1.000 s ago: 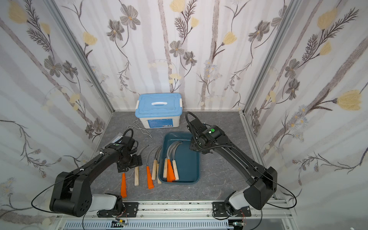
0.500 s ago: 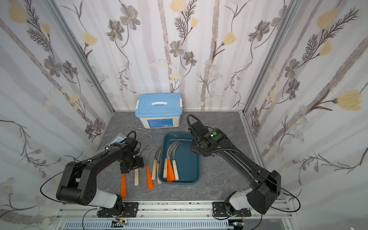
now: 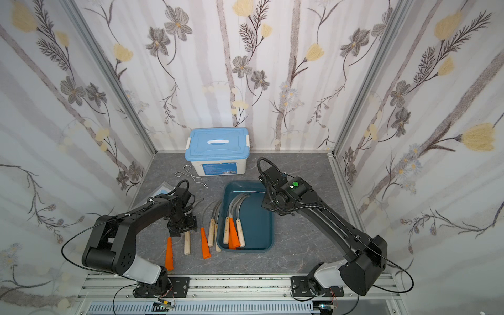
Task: Put small sickles into storage boxes
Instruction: Pick up the sickle at the center of the board.
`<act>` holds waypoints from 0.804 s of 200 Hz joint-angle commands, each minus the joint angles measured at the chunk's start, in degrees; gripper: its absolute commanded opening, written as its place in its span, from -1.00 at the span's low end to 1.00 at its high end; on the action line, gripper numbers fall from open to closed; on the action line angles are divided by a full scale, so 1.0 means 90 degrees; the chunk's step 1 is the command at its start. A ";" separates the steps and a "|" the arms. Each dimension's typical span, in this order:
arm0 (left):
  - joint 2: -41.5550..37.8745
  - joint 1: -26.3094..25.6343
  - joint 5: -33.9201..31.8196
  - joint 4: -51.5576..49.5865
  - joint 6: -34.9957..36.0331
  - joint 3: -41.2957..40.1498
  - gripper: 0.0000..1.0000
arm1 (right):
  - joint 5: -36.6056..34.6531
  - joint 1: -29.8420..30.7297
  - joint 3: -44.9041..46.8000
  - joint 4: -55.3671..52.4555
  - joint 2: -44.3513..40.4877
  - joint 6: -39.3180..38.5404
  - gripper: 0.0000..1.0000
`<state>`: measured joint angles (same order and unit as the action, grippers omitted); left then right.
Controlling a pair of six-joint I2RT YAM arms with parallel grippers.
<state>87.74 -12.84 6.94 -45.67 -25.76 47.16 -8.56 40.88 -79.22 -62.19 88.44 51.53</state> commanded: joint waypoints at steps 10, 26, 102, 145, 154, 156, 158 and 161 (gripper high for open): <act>-0.0017 -0.0012 0.0020 -0.0045 -0.0099 -0.0064 0.37 | -0.0152 0.0008 0.0004 0.0098 -0.0022 0.0152 -0.10; 0.0025 -0.0012 0.0035 -0.0028 -0.0102 -0.0073 0.28 | -0.0154 0.0008 -0.0006 0.0075 -0.0013 0.0144 -0.10; 0.0238 -0.0015 0.0144 -0.0027 -0.0087 -0.0033 0.20 | -0.0229 0.0028 0.0157 0.0060 -0.0208 0.0280 -0.10; 0.0192 -0.0026 0.0068 -0.0081 -0.0063 -0.0083 0.01 | -0.0229 0.0029 0.0171 0.0065 -0.0237 0.0291 -0.10; 0.0174 -0.0022 0.0055 -0.0100 -0.0068 -0.0077 -0.05 | -0.0229 0.0028 0.0161 0.0065 -0.0237 0.0290 -0.10; 0.0175 -0.0027 0.0043 -0.0106 -0.0075 -0.0077 -0.07 | -0.0228 0.0028 0.0165 0.0065 -0.0237 0.0290 -0.10; 0.0173 -0.0021 0.0045 -0.0102 -0.0067 -0.0079 -0.08 | -0.0230 0.0028 0.0161 0.0070 -0.0237 0.0290 -0.10; 0.0166 -0.0022 0.0044 -0.0108 -0.0061 -0.0072 -0.09 | -0.0236 0.0033 0.0167 0.0065 -0.0237 0.0290 -0.10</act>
<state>89.41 -13.02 7.22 -46.13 -25.91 46.70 -9.30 41.15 -77.69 -62.67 86.46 53.30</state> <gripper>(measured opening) 0.481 0.449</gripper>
